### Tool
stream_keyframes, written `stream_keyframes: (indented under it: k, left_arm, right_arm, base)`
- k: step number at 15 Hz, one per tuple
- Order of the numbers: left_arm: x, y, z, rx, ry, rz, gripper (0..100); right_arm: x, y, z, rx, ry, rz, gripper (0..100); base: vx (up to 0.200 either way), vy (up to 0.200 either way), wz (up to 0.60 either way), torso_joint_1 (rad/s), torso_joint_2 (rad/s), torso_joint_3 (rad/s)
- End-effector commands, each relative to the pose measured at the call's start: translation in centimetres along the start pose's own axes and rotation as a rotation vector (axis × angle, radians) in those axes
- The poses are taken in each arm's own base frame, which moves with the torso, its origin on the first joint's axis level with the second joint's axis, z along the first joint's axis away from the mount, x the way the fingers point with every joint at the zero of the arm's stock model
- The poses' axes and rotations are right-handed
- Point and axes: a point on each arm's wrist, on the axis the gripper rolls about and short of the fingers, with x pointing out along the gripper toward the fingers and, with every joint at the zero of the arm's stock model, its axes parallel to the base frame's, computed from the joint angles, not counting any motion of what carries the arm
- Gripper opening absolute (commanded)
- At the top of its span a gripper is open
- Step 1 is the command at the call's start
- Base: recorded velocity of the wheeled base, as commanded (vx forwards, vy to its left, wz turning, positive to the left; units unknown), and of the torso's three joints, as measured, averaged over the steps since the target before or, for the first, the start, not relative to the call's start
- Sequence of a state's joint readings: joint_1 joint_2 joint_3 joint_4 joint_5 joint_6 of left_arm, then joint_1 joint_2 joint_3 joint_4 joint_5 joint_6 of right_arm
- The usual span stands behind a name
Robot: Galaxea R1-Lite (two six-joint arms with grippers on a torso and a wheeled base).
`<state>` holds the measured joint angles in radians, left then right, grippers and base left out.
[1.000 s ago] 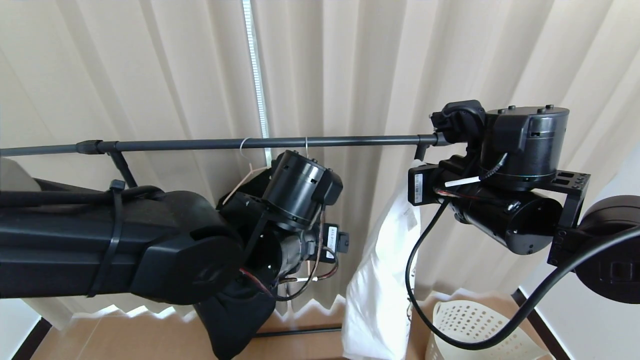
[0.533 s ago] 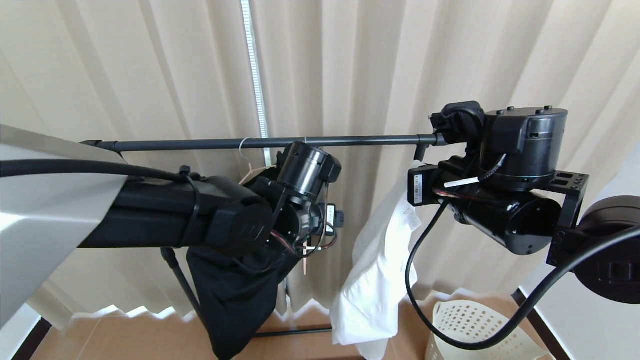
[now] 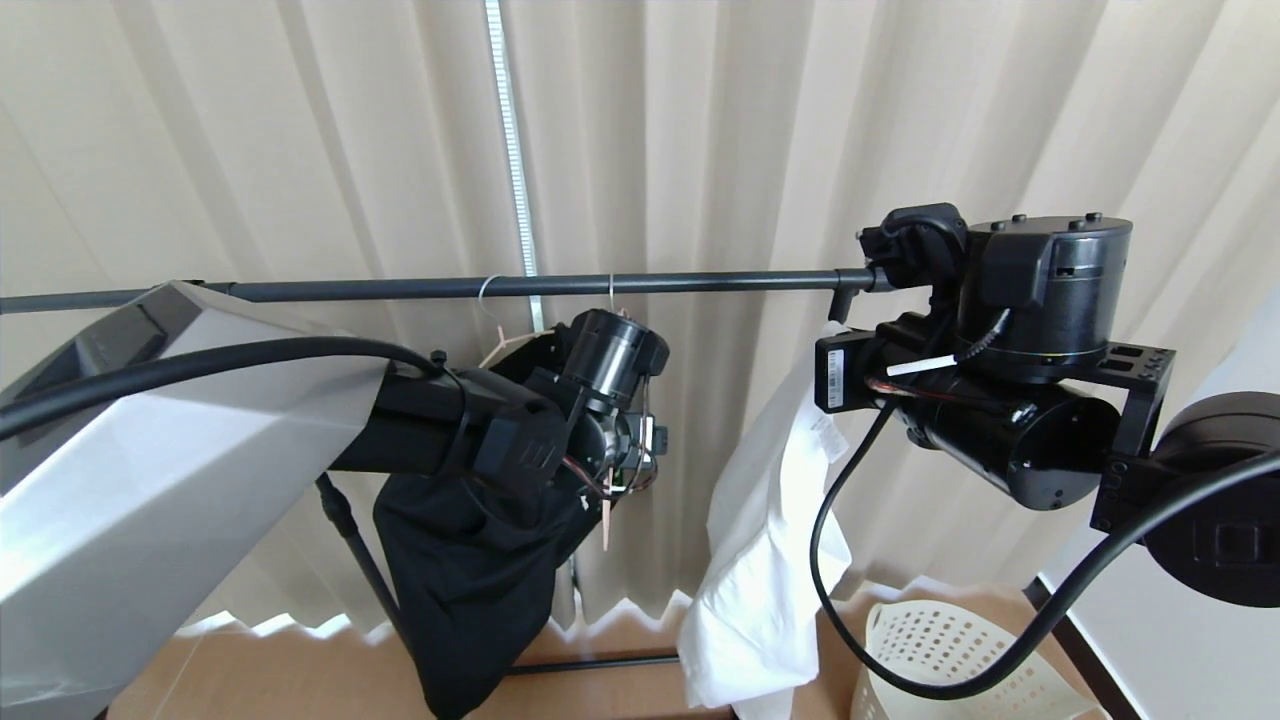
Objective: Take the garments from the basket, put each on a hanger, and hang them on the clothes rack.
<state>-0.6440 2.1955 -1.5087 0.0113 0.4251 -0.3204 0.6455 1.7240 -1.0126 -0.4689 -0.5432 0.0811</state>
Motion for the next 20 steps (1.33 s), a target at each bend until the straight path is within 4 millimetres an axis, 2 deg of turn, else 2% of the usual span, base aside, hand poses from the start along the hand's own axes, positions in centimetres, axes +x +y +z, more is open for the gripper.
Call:
stream_keyframes:
  k: [1,5,9,10,20]
  left_arm:
    - [1.6,0.1,-0.8,0.0,0.012,0.013,100]
    - [2.6,-0.1,-1.2,0.001,0.017,0.016,100]
    - [3.3,0.0,-0.8,-0.014,0.005,0.019,100]
    - [3.2,0.0,-0.7,-0.014,0.001,0.018,0]
    - [3.4,-0.2,-0.6,-0.02,-0.02,0.008,0]
  right_arm:
    - [0.0,0.0,0.0,-0.001,0.001,0.0,0]
    - [0.1,0.0,-0.1,-0.002,0.004,0.0,0]
    - [0.4,0.2,-0.4,-0.007,0.012,-0.001,0]
    - [0.4,0.2,-0.4,-0.005,0.012,-0.001,0]
    - [0.4,0.2,-0.4,-0.005,0.012,-0.001,0]
  base:
    - [0.0,0.0,0.0,0.0,0.0,0.0]
    - [0.0,0.0,0.0,0.0,0.0,0.0]
    - [0.0,0.0,0.0,0.0,0.0,0.0]
    - [0.0,0.0,0.0,0.0,0.0,0.0]
    - [0.0,0.0,0.0,0.0,0.0,0.0]
